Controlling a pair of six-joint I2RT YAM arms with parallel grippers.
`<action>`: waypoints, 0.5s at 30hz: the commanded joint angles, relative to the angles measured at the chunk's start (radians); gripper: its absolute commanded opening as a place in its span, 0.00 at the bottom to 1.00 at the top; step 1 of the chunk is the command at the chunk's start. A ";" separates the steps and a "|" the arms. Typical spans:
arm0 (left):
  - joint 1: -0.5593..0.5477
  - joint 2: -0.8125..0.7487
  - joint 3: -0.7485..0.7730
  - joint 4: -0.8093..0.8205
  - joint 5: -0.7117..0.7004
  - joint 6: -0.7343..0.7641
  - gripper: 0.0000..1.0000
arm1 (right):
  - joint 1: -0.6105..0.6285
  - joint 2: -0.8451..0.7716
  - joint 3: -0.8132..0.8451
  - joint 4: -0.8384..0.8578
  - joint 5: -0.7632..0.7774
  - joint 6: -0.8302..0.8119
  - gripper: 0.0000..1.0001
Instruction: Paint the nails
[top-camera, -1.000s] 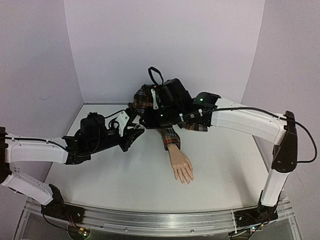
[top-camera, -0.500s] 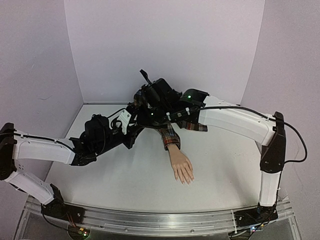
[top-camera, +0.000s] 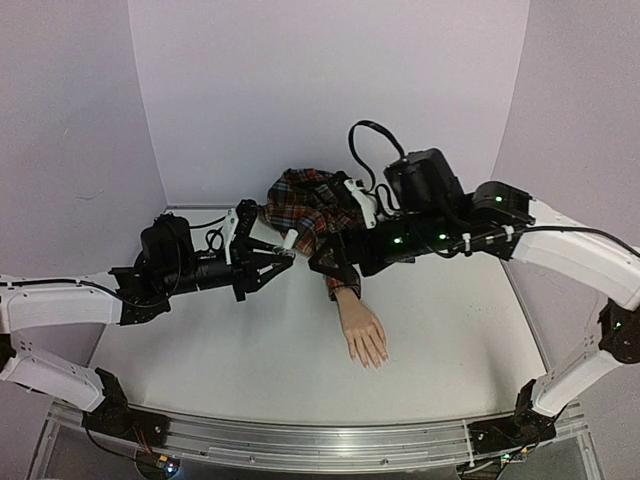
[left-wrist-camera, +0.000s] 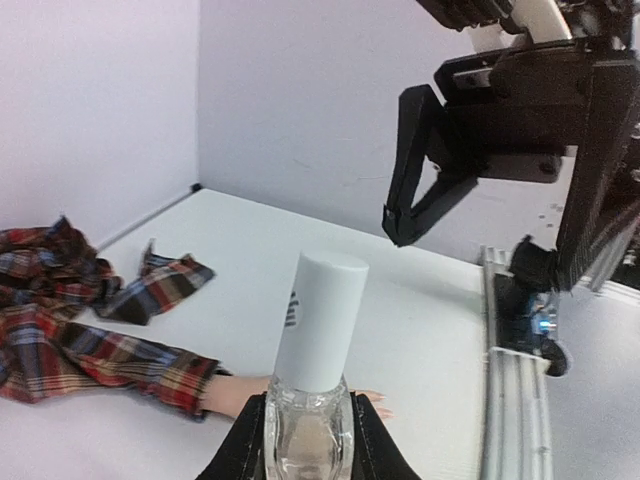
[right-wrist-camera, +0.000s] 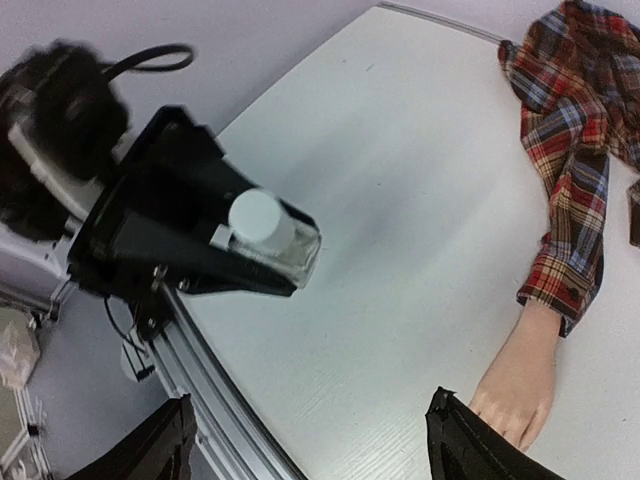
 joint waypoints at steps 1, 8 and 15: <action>0.026 0.012 0.072 -0.002 0.386 -0.128 0.00 | -0.026 -0.103 -0.074 0.123 -0.245 -0.245 0.76; 0.027 0.017 0.101 0.008 0.490 -0.137 0.00 | -0.055 -0.044 0.004 0.126 -0.372 -0.288 0.61; 0.026 0.031 0.111 0.012 0.527 -0.155 0.00 | -0.054 0.028 0.074 0.126 -0.417 -0.289 0.52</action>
